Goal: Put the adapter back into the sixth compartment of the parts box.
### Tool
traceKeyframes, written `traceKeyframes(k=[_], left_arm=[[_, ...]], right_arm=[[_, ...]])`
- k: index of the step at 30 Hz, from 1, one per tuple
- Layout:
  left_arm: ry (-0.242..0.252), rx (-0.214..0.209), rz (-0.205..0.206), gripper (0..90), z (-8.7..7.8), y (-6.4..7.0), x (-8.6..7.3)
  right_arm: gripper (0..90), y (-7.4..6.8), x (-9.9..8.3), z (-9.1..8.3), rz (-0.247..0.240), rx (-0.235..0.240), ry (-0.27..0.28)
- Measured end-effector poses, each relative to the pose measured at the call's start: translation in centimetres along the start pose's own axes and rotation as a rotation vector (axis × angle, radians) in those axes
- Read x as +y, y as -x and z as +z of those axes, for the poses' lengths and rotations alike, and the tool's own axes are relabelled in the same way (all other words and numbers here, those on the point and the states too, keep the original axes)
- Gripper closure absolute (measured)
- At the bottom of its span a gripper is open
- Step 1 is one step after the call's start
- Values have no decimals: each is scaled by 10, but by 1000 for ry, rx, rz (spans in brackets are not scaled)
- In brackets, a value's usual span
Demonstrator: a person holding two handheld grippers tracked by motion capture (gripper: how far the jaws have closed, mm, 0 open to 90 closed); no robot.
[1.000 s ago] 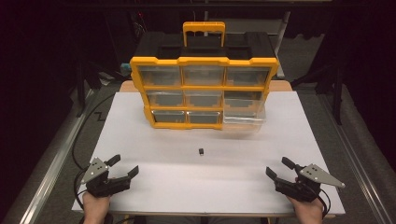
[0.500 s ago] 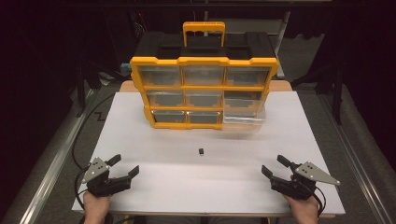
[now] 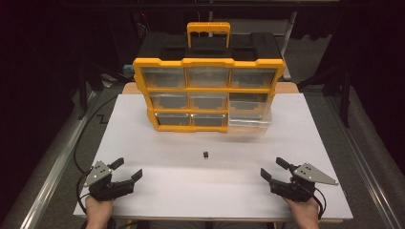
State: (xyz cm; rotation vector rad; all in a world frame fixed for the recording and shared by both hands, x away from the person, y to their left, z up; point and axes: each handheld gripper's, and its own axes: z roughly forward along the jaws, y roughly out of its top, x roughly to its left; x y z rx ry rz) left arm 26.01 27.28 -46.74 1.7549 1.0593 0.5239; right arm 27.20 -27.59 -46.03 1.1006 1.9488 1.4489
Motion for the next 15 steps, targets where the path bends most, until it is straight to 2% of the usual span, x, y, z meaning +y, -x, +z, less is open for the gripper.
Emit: traceKeyframes(k=[15], left_arm=[[-2, -2, 2, 159, 0, 0, 0]], right_arm=[[257, -11, 4, 14, -31, 36, -8]])
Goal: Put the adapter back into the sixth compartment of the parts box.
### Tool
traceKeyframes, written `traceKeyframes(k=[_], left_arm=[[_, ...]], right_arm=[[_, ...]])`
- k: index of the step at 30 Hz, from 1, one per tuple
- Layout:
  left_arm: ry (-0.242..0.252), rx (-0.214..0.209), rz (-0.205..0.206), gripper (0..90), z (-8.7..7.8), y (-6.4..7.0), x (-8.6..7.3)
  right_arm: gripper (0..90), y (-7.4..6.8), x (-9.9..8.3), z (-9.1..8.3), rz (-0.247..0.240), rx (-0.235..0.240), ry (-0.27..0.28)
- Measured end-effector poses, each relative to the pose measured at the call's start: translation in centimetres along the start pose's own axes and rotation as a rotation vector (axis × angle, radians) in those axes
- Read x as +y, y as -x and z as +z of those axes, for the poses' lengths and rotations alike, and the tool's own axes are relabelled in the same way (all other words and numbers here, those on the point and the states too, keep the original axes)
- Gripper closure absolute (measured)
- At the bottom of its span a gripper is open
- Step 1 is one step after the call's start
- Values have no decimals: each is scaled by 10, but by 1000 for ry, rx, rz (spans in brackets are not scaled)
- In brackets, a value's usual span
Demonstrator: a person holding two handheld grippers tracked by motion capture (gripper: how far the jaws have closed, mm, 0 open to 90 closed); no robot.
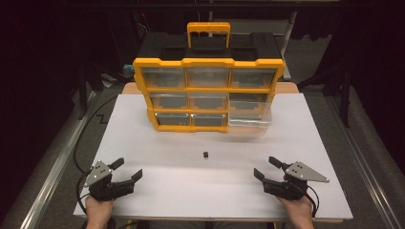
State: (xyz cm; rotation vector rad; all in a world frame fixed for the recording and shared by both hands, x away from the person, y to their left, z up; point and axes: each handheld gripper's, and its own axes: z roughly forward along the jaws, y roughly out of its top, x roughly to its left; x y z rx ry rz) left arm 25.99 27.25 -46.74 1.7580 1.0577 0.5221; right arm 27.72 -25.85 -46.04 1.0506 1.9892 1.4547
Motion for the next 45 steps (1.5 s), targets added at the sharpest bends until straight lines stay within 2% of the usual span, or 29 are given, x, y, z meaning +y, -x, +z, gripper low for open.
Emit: traceKeyframes(k=[21, 26, 45], left_arm=[[-5, -3, 4, 159, 0, 0, 0], [-5, -5, 4, 159, 0, 0, 0], [-6, -10, 3, 159, 1, 0, 0]], right_arm=[[258, -16, 7, 23, -30, 55, -10], [260, -23, 10, 32, -51, 70, -11], [260, -36, 15, 49, -60, 111, -10]])
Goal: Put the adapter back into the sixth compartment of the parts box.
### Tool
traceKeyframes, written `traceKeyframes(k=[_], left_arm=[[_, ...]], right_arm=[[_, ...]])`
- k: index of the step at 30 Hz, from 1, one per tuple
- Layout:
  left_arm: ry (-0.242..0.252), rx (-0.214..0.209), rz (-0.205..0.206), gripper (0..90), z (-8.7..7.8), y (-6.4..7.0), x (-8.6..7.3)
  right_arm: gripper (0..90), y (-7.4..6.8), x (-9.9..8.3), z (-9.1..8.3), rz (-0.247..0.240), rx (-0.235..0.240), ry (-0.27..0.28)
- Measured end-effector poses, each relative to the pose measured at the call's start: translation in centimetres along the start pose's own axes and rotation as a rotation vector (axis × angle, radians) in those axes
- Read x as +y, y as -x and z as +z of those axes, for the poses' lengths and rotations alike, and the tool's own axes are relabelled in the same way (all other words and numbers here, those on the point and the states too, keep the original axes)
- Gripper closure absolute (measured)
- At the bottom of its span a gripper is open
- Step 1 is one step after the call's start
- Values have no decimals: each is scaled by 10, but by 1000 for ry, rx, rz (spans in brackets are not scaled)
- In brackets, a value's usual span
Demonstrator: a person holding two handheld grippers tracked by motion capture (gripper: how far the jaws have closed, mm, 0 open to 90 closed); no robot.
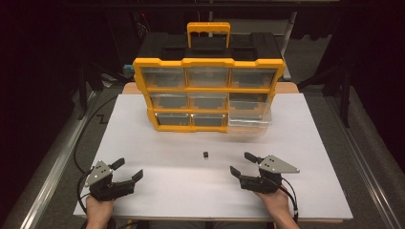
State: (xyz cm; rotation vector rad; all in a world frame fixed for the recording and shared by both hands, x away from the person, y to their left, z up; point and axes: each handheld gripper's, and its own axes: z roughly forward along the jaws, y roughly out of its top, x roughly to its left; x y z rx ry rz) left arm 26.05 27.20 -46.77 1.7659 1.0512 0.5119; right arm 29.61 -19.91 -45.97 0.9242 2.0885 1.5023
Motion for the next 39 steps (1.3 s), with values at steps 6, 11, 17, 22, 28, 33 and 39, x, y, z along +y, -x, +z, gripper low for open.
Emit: traceKeyframes(k=[6, 11, 17, 22, 28, 33, 39], left_arm=[[1, 0, -1, 159, 0, 0, 0], [-1, -3, -3, 159, 0, 0, 0], [0, -5, -5, 159, 0, -1, 0], [0, -6, -5, 159, 0, -1, 0], [3, -6, -8, 159, 0, -1, 0], [4, -6, -8, 160, 0, -1, 0], [7, -6, -10, 160, -1, -1, -1]], right_arm=[[261, -4, 2, 8, -9, 13, -2], [262, -8, 5, 17, -12, 32, -13], [264, -13, 8, 29, 5, 60, -17], [265, -16, 10, 36, 10, 67, -22], [274, -19, 13, 46, 13, 76, -31], [282, -21, 18, 58, 27, 84, -37], [289, -24, 20, 67, 25, 85, -57]])
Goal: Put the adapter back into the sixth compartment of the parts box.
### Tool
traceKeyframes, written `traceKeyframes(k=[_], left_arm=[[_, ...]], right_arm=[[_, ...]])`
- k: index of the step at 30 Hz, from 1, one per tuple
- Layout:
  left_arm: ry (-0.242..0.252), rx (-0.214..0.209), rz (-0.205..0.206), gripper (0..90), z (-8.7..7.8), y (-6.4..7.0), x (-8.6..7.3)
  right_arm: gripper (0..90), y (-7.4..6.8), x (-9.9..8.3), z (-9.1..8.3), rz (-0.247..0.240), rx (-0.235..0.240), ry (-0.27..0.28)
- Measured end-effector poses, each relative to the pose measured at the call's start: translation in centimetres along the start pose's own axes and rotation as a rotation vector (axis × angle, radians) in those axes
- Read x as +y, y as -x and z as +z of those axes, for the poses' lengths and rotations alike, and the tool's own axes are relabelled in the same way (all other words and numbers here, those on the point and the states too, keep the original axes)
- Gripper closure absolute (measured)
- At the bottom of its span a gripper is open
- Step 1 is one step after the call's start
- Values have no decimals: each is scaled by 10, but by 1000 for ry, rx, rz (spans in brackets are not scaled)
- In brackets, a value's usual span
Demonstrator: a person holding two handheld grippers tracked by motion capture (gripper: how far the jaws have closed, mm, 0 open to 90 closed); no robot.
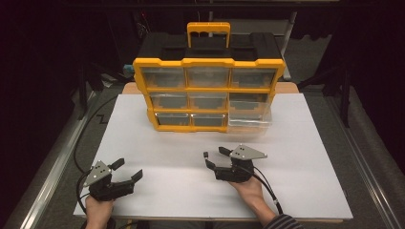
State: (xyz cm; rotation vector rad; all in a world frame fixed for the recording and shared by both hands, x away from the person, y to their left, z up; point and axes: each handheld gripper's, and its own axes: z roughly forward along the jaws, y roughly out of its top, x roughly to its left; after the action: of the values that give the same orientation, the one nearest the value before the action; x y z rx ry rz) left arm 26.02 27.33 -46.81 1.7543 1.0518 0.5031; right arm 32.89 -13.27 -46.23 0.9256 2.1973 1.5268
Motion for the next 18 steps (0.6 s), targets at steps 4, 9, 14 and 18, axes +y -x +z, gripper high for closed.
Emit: traceKeyframes(k=[4, 9, 14, 18], left_arm=[[1, 0, 1, 159, 0, 0, 0], [1, -1, 1, 160, 0, 0, 0], [2, -3, 3, 159, -1, 0, 0], [4, 2, 2, 159, -1, 0, 0]], right_arm=[[298, -1, 4, 6, 13, 9, -18], [323, -3, 10, 13, 32, 27, -66], [371, -4, 20, 22, 52, 23, -186], [391, -4, 26, 26, 71, 28, -250]])
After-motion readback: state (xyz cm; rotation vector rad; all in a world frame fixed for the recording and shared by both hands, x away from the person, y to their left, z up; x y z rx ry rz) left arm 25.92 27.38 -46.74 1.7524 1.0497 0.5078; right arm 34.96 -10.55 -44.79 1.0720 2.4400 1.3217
